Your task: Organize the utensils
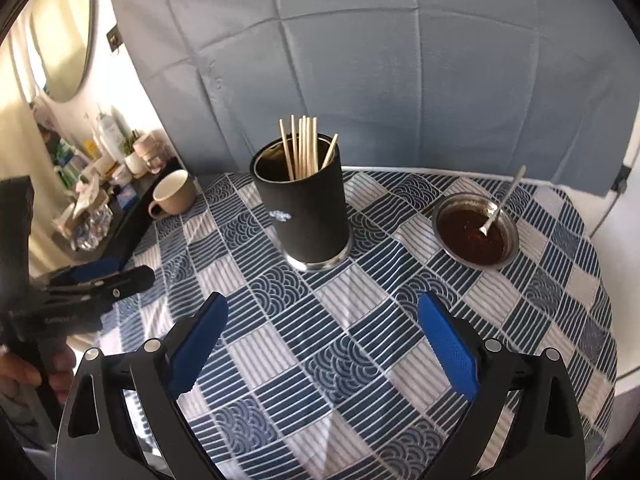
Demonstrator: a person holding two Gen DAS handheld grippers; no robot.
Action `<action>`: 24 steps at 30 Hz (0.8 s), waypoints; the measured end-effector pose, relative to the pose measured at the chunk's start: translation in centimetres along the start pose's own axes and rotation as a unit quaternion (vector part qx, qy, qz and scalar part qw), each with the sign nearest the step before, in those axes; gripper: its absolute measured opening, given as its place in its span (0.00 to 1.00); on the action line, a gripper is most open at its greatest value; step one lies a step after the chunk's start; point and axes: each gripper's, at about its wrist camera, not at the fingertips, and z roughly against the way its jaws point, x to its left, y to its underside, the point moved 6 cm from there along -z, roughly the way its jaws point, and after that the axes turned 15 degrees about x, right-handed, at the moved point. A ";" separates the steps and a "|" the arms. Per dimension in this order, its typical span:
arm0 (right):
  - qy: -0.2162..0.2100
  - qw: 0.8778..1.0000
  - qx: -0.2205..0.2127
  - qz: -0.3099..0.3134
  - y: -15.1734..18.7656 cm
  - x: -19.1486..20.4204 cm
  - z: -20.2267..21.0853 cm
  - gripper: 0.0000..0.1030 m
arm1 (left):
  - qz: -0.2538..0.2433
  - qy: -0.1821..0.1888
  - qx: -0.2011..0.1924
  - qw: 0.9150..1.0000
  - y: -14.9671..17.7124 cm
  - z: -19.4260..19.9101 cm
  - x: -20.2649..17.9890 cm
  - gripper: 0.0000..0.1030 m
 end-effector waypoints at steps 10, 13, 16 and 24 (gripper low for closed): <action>0.004 1.000 -0.013 -0.005 1.0 0.3 1.9 0.90 | 0.007 -0.015 -0.002 1.000 1.0 1.5 -1.3 0.94; 0.003 1.000 -0.021 0.000 1.2 0.7 2.2 0.90 | 0.003 -0.033 -0.018 0.999 1.2 2.2 -1.7 0.94; 0.003 1.000 -0.009 0.016 1.5 1.2 1.7 0.90 | 0.004 -0.040 -0.019 0.999 1.2 2.2 -1.8 0.94; -0.003 1.000 0.002 0.010 1.5 1.2 0.9 0.90 | -0.004 -0.058 0.005 0.998 1.8 1.1 -2.4 0.94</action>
